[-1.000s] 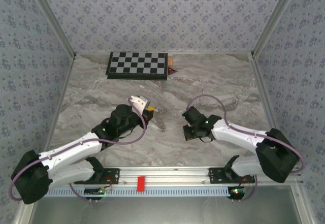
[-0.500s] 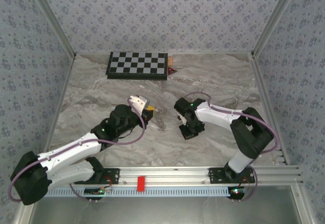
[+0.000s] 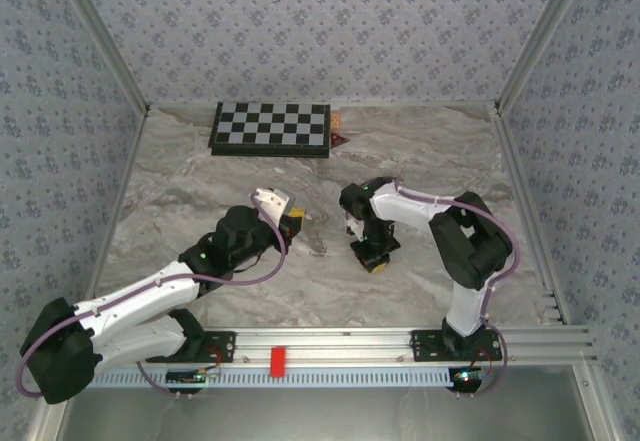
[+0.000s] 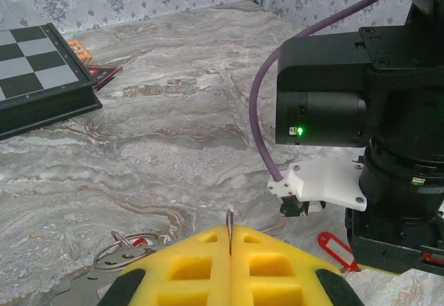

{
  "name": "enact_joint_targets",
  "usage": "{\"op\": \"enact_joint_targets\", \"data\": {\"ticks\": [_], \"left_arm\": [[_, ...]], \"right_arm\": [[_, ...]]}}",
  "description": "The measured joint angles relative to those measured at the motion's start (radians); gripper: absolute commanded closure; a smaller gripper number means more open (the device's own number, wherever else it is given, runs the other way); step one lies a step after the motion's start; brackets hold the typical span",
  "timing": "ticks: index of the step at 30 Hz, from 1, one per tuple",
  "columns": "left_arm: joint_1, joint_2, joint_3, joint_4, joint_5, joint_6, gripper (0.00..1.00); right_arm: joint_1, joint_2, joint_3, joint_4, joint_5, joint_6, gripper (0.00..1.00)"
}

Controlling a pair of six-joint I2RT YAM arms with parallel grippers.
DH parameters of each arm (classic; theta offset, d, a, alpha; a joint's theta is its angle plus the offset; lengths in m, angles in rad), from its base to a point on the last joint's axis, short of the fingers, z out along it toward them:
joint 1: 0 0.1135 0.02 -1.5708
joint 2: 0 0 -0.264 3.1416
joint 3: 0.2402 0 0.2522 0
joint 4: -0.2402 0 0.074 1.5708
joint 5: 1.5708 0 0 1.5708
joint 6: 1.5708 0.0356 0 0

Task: Put the keys on the keyring

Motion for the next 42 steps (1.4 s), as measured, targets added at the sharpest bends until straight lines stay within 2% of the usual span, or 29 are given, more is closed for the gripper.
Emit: {"op": "enact_joint_targets", "data": {"ticks": [4, 9, 16, 21, 31, 35, 42], "left_arm": [[0.0, 0.0, 0.0, 0.0, 0.0, 0.0, 1.0], [0.0, 0.0, 0.0, 0.0, 0.0, 0.0, 1.0], [0.0, 0.0, 0.0, 0.0, 0.0, 0.0, 1.0], [0.0, 0.0, 0.0, 0.0, 0.0, 0.0, 1.0], [0.0, 0.0, 0.0, 0.0, 0.001, 0.0, 1.0], [0.0, 0.0, 0.0, 0.0, 0.001, 0.0, 1.0], [0.0, 0.0, 0.0, 0.0, 0.0, 0.0, 1.0]], "right_arm": [[-0.005, 0.001, 0.002, -0.002, 0.0, -0.003, 0.83], [-0.01, -0.019, -0.01, 0.03, -0.004, 0.013, 0.77], [-0.009, -0.173, -0.134, 0.165, 0.013, 0.084, 0.66], [0.027, -0.318, -0.298, 0.342, 0.067, 0.148, 0.64], [0.253, -0.603, -0.583, 0.678, 0.335, 0.236, 0.61], [0.303, -0.62, -0.631, 0.748, 0.428, 0.245, 0.59], [0.368, -0.546, -0.609, 0.748, 0.534, 0.264, 0.61]]}}
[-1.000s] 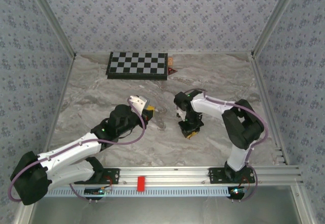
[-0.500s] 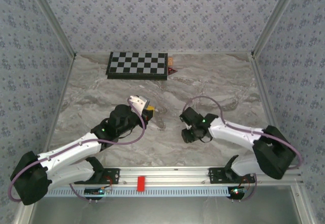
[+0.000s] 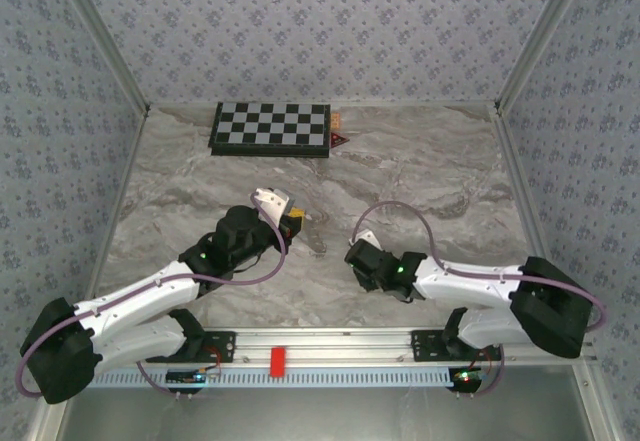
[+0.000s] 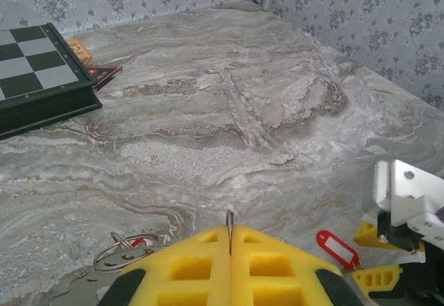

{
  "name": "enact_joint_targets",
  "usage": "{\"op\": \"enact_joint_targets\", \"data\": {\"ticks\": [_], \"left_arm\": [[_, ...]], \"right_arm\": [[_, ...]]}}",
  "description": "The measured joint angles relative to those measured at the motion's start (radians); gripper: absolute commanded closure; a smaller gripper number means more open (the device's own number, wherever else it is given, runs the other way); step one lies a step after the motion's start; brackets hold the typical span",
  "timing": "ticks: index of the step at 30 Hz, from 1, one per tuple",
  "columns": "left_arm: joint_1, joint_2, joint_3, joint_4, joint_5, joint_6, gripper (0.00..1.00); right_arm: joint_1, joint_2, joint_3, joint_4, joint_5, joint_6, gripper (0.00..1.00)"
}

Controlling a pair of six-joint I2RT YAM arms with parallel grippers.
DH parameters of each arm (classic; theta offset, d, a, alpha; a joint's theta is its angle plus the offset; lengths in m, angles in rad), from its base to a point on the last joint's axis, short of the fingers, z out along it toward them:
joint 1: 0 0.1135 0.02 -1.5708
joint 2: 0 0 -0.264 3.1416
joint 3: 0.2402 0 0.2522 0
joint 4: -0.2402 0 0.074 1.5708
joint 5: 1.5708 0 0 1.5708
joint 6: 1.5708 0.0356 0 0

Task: Put the keys on the keyring

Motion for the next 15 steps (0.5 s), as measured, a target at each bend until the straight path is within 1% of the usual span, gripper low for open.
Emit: {"op": "enact_joint_targets", "data": {"ticks": [6, 15], "left_arm": [[0.0, 0.0, 0.0, 0.0, 0.0, 0.0, 1.0], [0.0, 0.0, 0.0, 0.0, 0.0, 0.0, 1.0]], "right_arm": [[0.057, 0.06, 0.031, -0.031, 0.055, 0.04, 0.63], [0.07, 0.134, 0.072, -0.103, 0.097, 0.105, 0.63]]}}
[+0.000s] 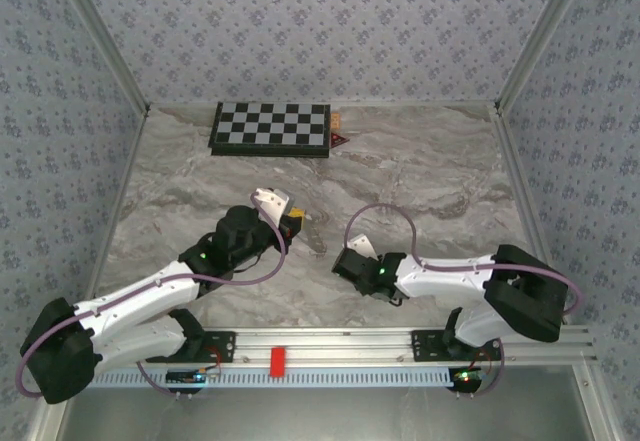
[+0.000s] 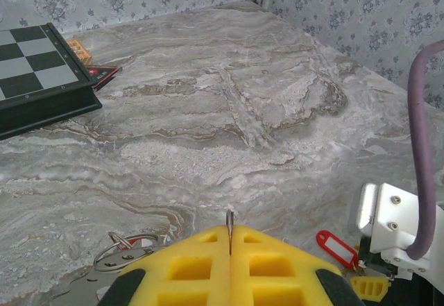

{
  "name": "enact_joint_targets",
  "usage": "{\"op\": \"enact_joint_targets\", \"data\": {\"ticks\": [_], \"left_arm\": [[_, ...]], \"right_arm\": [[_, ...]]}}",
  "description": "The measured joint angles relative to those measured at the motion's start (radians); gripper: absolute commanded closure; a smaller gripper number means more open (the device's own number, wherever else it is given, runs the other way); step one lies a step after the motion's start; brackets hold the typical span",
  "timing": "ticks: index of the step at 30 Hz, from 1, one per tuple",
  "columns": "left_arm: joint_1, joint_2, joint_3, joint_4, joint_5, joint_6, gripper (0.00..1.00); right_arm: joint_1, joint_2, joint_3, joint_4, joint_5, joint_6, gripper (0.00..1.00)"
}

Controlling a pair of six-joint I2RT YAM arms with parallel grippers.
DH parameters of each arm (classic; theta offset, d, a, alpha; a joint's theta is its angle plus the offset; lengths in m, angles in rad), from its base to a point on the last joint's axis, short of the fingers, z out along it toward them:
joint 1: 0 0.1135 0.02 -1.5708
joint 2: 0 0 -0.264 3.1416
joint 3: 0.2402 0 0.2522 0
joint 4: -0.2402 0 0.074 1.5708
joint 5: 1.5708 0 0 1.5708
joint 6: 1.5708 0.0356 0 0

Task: Put the keys on the keyring

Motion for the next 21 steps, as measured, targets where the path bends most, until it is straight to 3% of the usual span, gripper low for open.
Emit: {"op": "enact_joint_targets", "data": {"ticks": [7, 14, 21], "left_arm": [[0.0, 0.0, 0.0, 0.0, 0.0, 0.0, 1.0], [0.0, 0.0, 0.0, 0.0, 0.0, 0.0, 1.0], [0.0, 0.0, 0.0, 0.0, 0.0, 0.0, 1.0]], "right_arm": [[0.001, 0.022, 0.016, -0.023, 0.003, 0.017, 0.64], [0.001, 0.031, 0.02, -0.028, 0.002, 0.03, 0.76], [-0.002, 0.03, 0.02, -0.048, 0.003, 0.047, 0.79]]}}
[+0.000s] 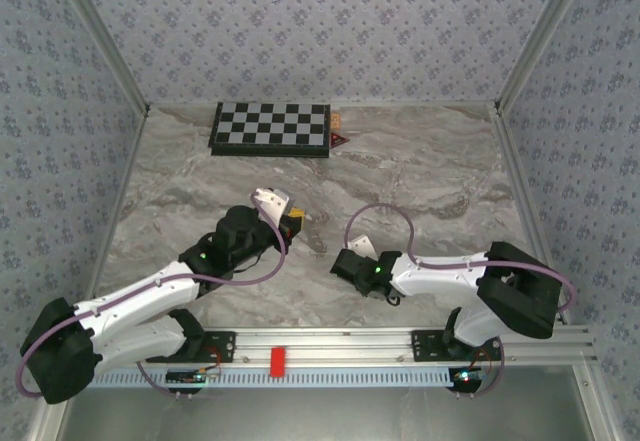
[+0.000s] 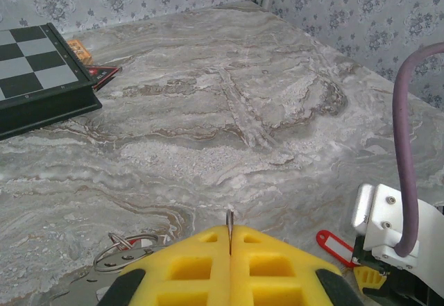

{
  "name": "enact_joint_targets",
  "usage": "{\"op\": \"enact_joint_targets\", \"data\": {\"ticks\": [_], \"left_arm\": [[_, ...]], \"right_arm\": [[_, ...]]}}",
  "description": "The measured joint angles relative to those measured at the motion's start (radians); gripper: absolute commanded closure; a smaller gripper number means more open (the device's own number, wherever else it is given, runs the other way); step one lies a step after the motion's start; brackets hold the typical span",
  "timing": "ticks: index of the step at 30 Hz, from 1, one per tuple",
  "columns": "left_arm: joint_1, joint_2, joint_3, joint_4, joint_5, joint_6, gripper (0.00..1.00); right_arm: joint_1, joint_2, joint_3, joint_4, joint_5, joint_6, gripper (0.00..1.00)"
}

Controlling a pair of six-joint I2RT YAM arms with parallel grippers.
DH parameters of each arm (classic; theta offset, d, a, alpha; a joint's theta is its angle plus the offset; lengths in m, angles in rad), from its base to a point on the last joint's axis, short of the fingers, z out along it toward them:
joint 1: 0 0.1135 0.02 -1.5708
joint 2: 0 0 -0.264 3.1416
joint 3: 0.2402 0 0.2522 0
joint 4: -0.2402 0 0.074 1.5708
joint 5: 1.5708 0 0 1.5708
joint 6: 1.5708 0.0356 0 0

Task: Put the keys on the keyring

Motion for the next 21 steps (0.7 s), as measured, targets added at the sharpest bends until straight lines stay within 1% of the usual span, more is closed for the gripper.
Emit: {"op": "enact_joint_targets", "data": {"ticks": [13, 14, 16, 21], "left_arm": [[0.0, 0.0, 0.0, 0.0, 0.0, 0.0, 1.0], [0.0, 0.0, 0.0, 0.0, 0.0, 0.0, 1.0], [0.0, 0.0, 0.0, 0.0, 0.0, 0.0, 1.0], [0.0, 0.0, 0.0, 0.0, 0.0, 0.0, 1.0]], "right_arm": [[-0.033, -0.011, 0.0, 0.002, -0.001, 0.015, 0.78], [-0.035, -0.011, 0.0, 0.005, -0.002, 0.015, 0.78], [-0.038, -0.011, 0.0, 0.008, -0.003, 0.015, 0.82], [-0.043, -0.011, 0.0, 0.019, -0.018, 0.014, 0.82]]}}
